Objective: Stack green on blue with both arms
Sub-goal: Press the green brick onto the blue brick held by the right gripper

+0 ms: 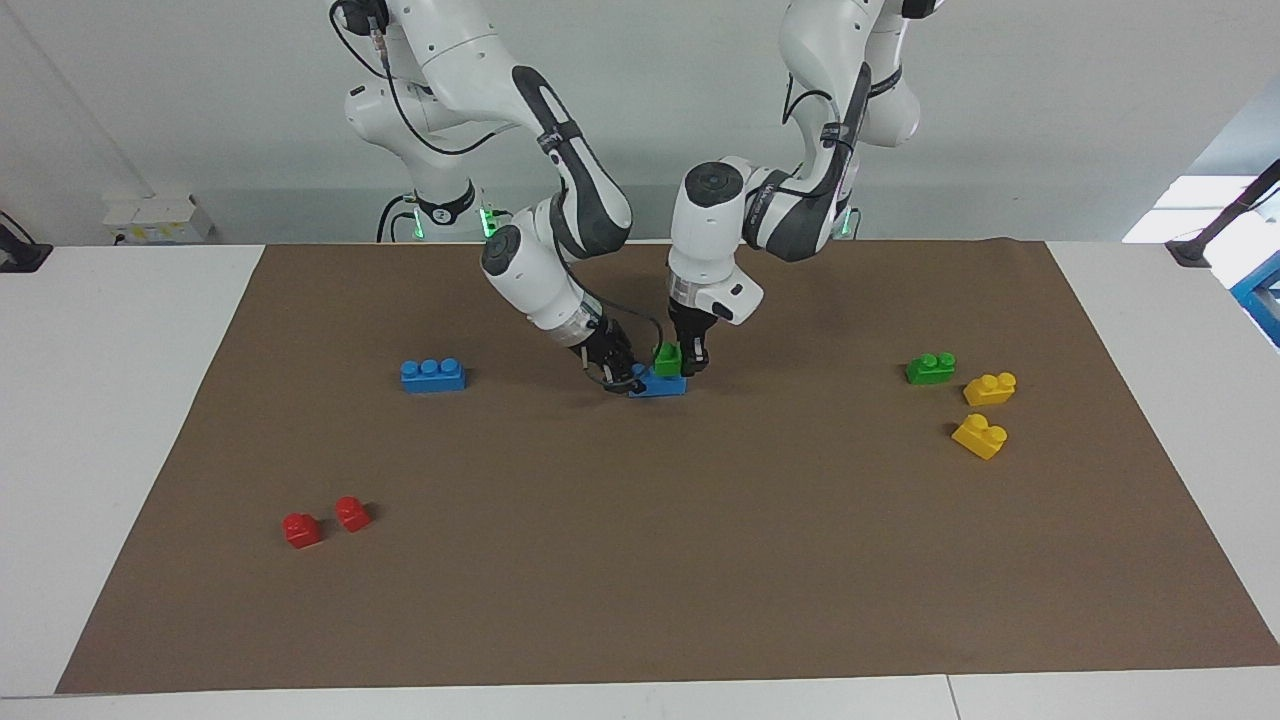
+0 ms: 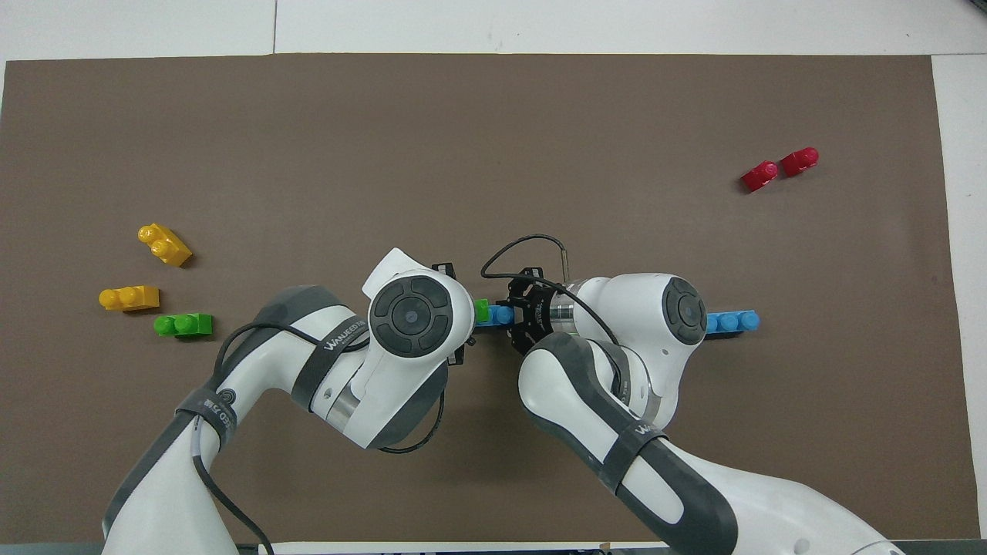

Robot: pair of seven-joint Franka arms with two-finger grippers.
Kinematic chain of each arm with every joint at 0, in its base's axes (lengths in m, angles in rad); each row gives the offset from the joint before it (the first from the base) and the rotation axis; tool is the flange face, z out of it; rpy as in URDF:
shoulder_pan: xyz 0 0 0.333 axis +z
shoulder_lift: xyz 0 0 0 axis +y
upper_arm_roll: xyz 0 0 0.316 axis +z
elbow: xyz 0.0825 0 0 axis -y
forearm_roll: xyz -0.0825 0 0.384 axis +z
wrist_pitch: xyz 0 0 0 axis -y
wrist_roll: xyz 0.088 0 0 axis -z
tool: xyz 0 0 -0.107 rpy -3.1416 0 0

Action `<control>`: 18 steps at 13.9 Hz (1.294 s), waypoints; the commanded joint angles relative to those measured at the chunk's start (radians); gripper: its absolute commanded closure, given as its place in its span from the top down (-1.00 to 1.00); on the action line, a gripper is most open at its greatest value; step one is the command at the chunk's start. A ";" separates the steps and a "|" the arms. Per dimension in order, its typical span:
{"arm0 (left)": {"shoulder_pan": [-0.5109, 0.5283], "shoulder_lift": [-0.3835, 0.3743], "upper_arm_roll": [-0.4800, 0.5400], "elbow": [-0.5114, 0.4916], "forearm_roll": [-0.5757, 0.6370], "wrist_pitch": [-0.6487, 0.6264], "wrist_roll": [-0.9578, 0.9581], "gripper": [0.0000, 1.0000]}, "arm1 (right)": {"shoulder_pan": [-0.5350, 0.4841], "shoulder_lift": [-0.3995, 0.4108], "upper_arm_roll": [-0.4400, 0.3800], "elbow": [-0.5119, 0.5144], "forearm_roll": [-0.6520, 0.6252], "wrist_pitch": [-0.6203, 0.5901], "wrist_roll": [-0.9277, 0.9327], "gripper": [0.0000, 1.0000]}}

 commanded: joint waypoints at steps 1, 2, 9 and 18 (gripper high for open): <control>-0.036 0.007 0.016 -0.020 0.028 0.028 -0.040 -1.00 | 0.022 0.027 -0.001 -0.027 0.032 0.039 -0.050 -1.00; -0.036 0.007 0.016 -0.021 0.028 0.028 -0.043 -1.00 | 0.022 0.027 -0.001 -0.029 0.032 0.039 -0.050 -1.00; -0.034 0.053 0.016 -0.044 0.100 0.085 -0.092 -1.00 | 0.019 0.025 -0.001 -0.030 0.032 0.036 -0.050 -1.00; 0.019 -0.022 0.018 -0.037 0.106 0.010 0.082 1.00 | 0.016 0.025 -0.003 -0.026 0.032 0.033 -0.047 0.89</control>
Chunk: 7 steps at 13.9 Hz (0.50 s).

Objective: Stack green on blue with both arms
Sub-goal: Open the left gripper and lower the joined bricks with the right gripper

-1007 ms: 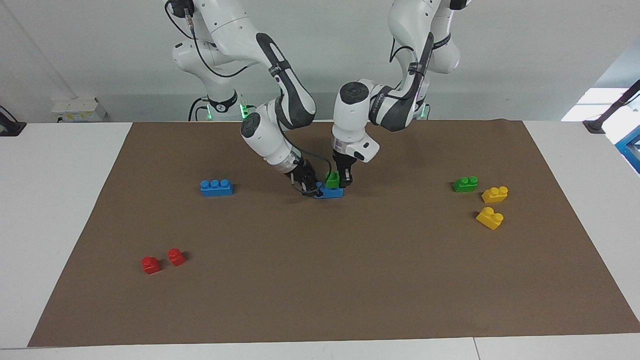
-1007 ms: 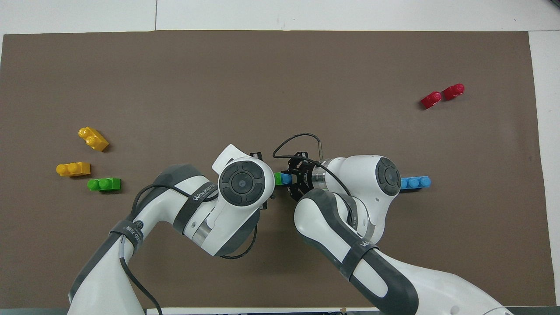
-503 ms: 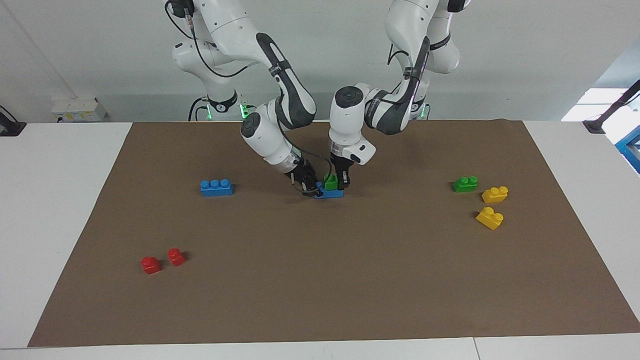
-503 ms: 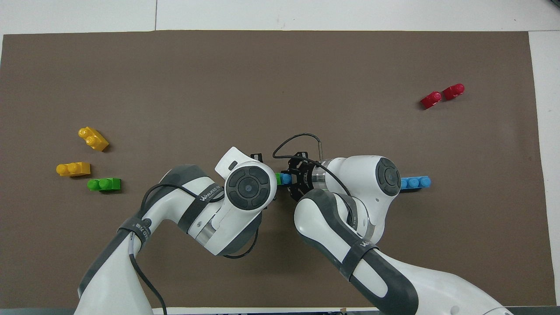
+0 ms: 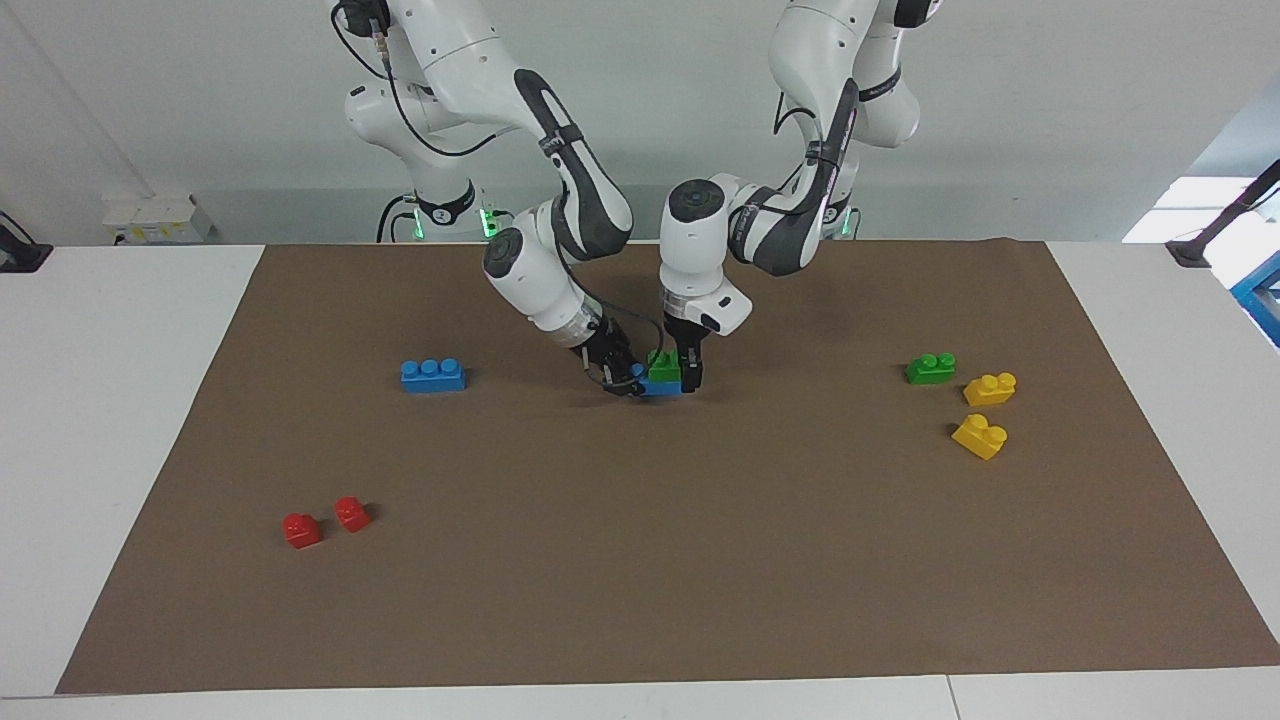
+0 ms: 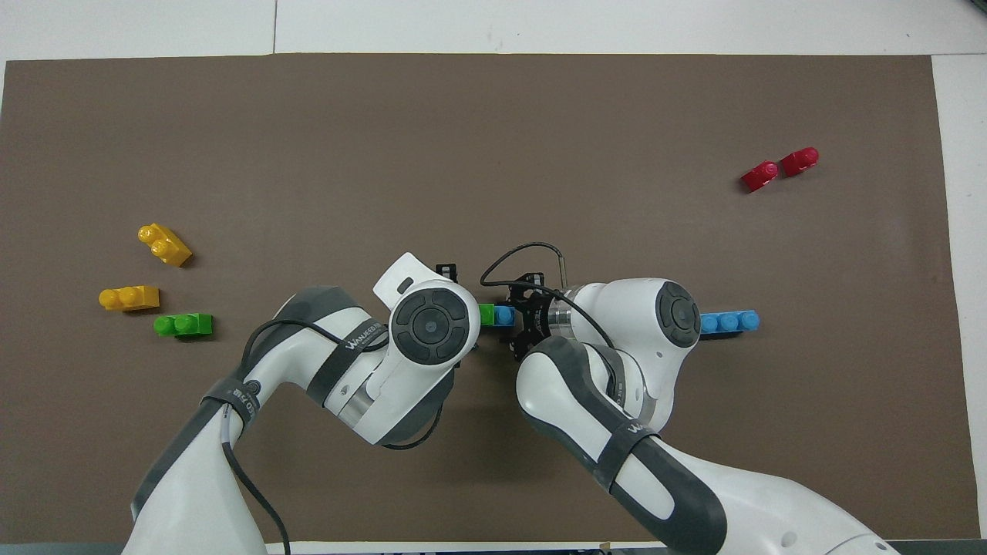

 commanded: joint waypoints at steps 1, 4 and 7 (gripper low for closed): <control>0.057 -0.079 0.001 -0.012 0.022 -0.065 0.098 1.00 | 0.003 0.004 -0.003 -0.008 0.031 0.025 -0.041 0.91; 0.138 -0.136 0.000 -0.011 0.021 -0.087 0.187 1.00 | -0.025 -0.002 -0.003 -0.007 0.031 0.013 -0.041 1.00; 0.201 -0.162 0.001 -0.004 0.019 -0.106 0.278 1.00 | -0.069 -0.016 -0.006 -0.006 0.029 -0.039 -0.043 1.00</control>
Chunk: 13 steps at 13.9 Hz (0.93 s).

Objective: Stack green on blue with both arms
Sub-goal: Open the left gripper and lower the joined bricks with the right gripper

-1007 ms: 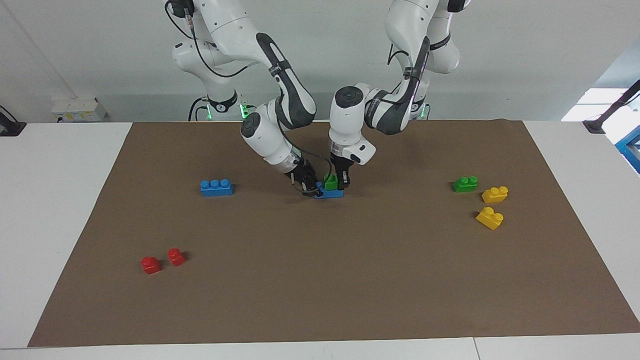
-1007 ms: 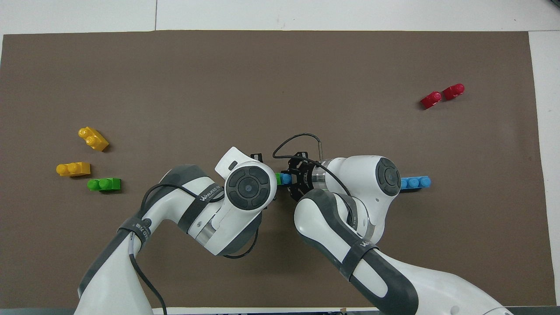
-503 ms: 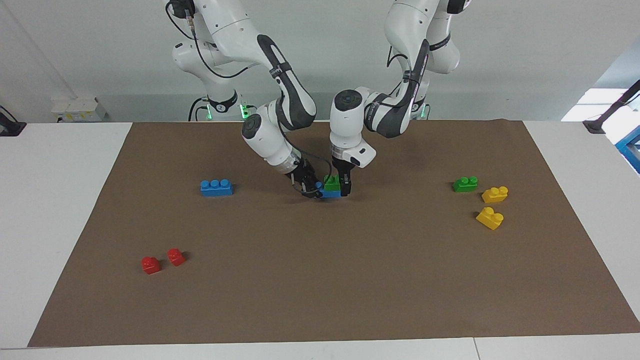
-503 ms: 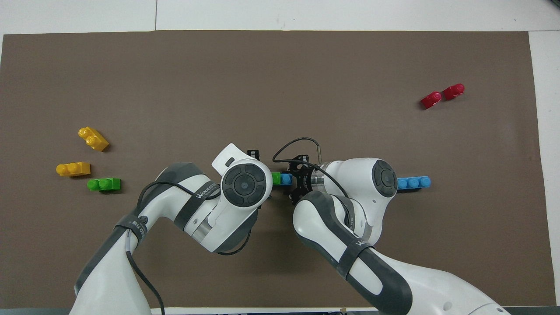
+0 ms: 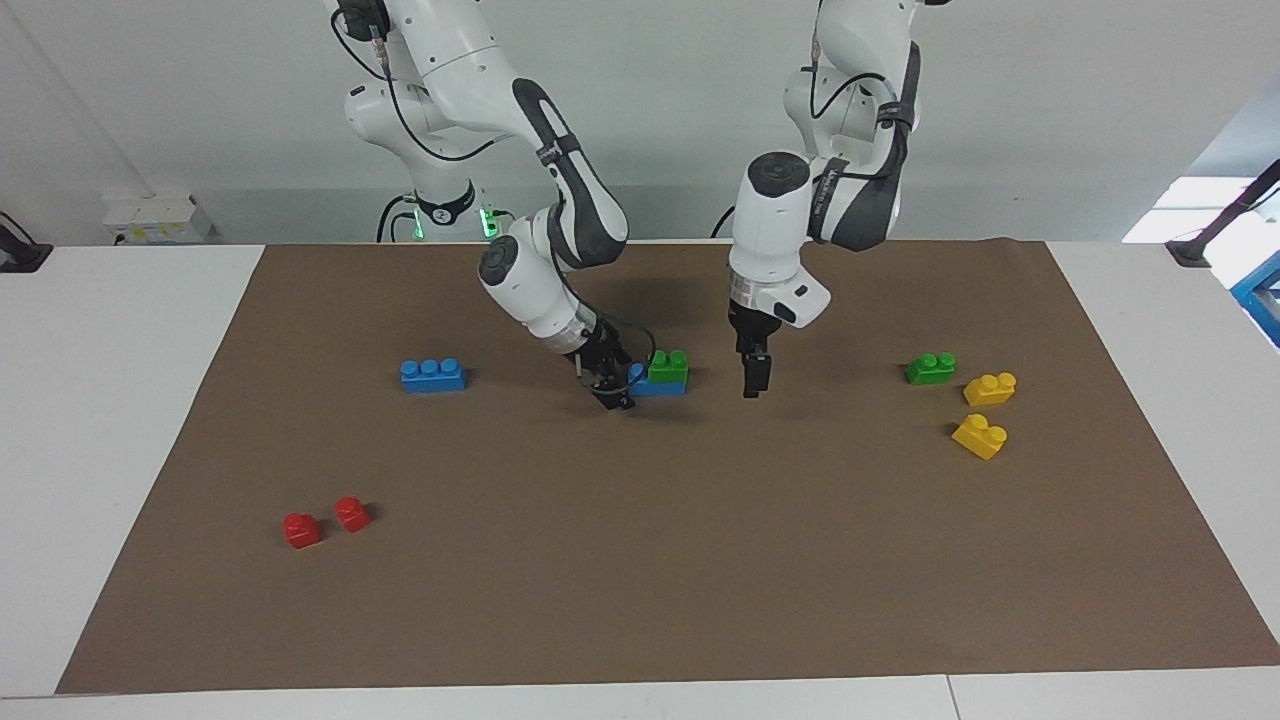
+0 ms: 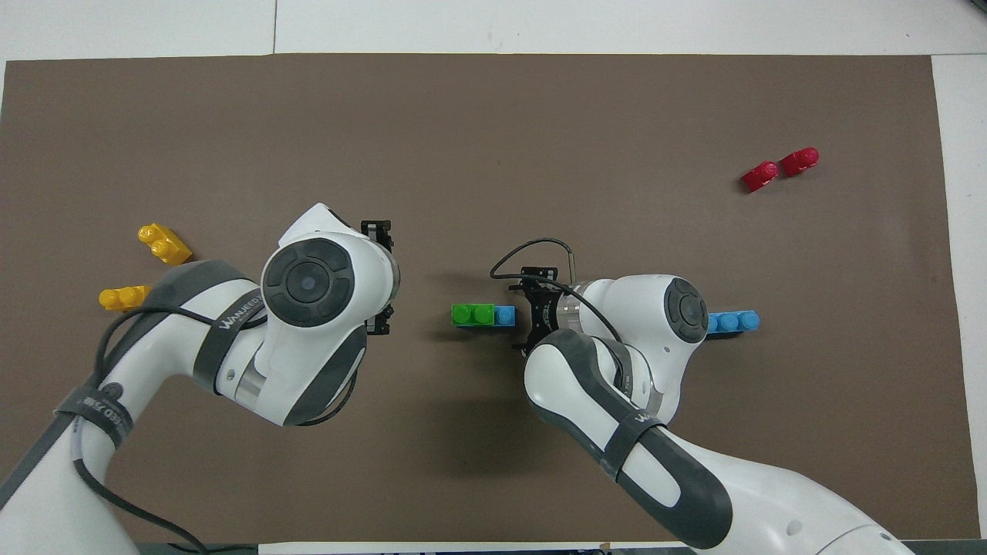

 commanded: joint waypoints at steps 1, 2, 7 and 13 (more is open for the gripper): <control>0.049 -0.029 -0.006 -0.005 0.018 -0.032 0.084 1.00 | -0.077 -0.030 0.003 -0.006 0.026 -0.069 -0.053 1.00; 0.073 -0.029 -0.006 -0.001 0.018 -0.038 0.125 1.00 | -0.110 -0.033 0.003 -0.006 0.023 -0.100 -0.091 1.00; 0.190 -0.028 -0.006 0.015 0.014 -0.038 0.375 1.00 | -0.252 -0.051 0.000 -0.006 -0.006 -0.227 -0.208 1.00; 0.351 -0.029 -0.005 0.051 0.011 -0.044 0.792 1.00 | -0.395 -0.169 0.000 0.035 -0.218 -0.384 -0.316 1.00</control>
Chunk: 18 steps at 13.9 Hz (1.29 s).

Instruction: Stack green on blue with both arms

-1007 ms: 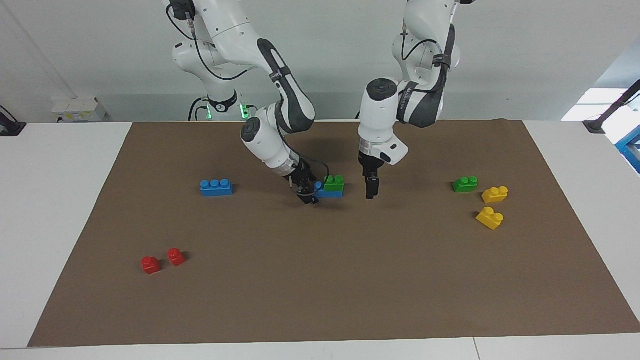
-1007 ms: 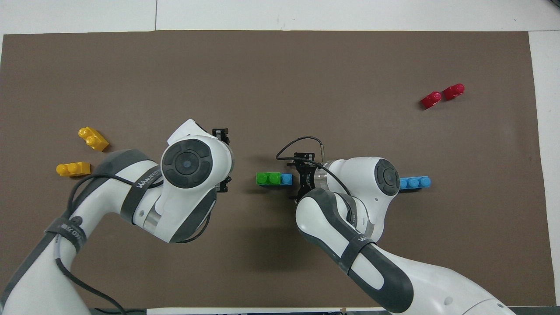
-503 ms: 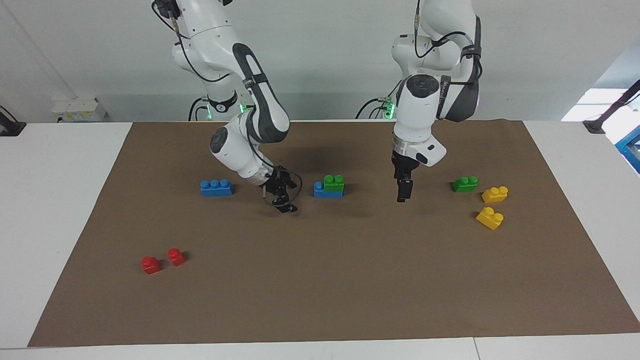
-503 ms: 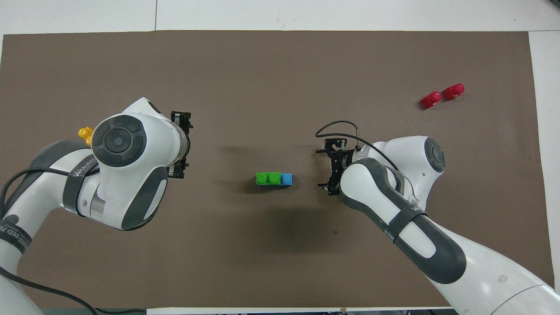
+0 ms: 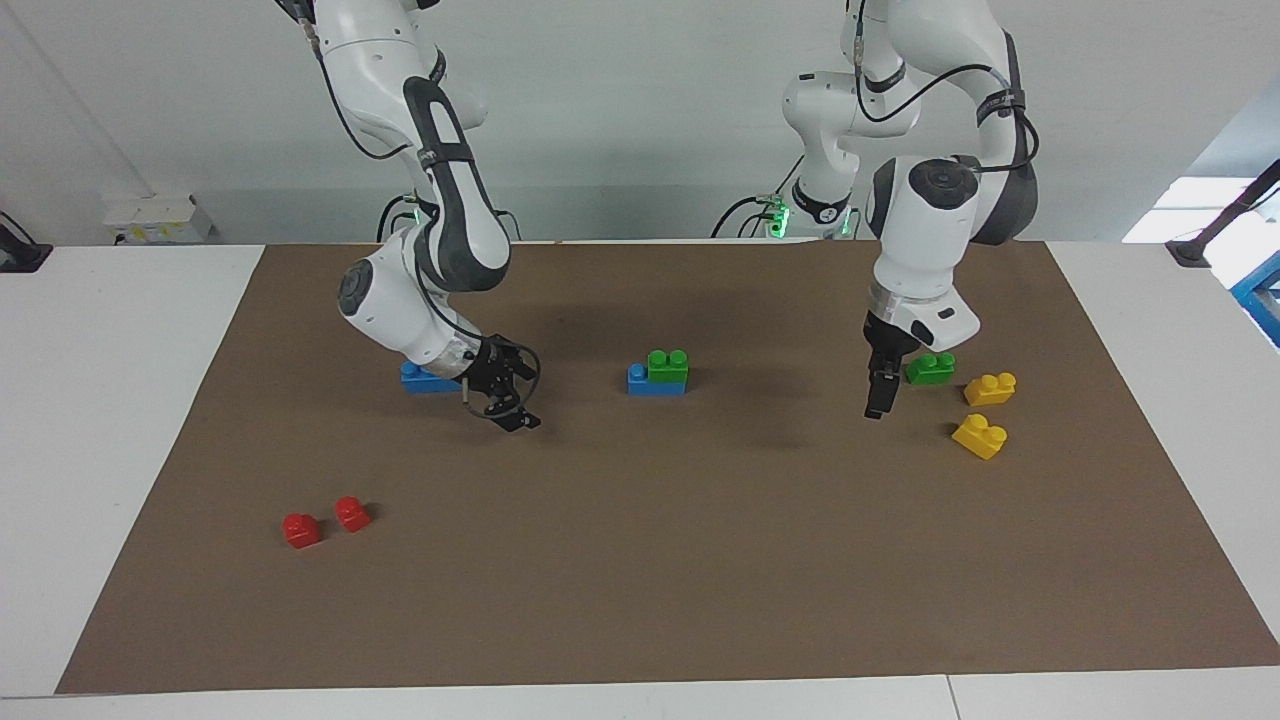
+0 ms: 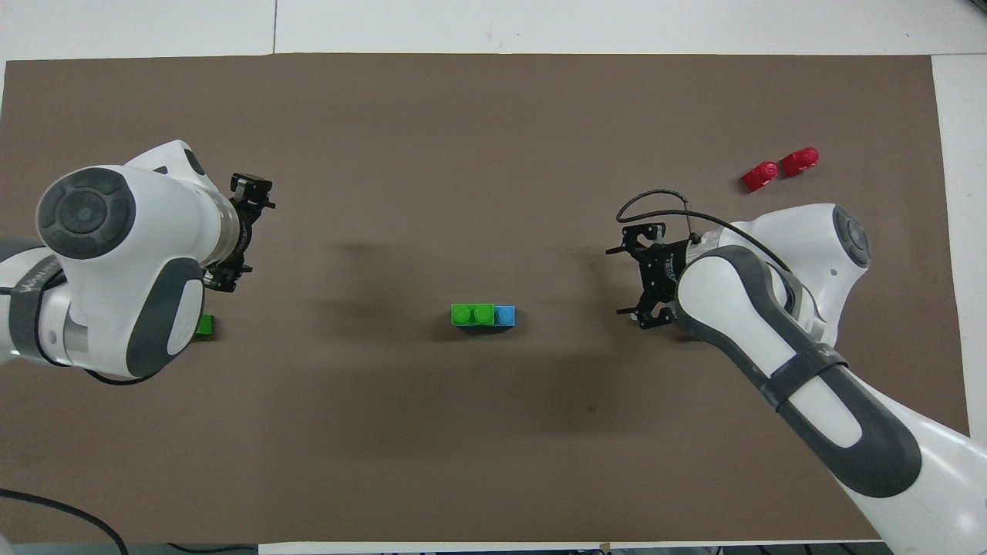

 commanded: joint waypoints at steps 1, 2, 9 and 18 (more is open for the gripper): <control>0.068 -0.010 -0.010 0.043 0.011 -0.051 0.193 1.00 | -0.048 -0.094 0.008 -0.004 -0.056 -0.064 -0.133 1.00; 0.094 -0.010 -0.010 0.059 0.009 -0.073 0.292 1.00 | -0.069 -0.124 0.006 0.001 -0.088 -0.107 -0.183 1.00; 0.229 -0.011 -0.006 0.211 -0.086 -0.257 0.974 1.00 | -0.154 -0.228 0.006 0.177 -0.411 -0.417 -0.436 1.00; 0.232 -0.003 -0.001 0.409 -0.132 -0.469 1.304 1.00 | -0.269 -0.333 0.002 0.341 -0.594 -0.652 -0.896 1.00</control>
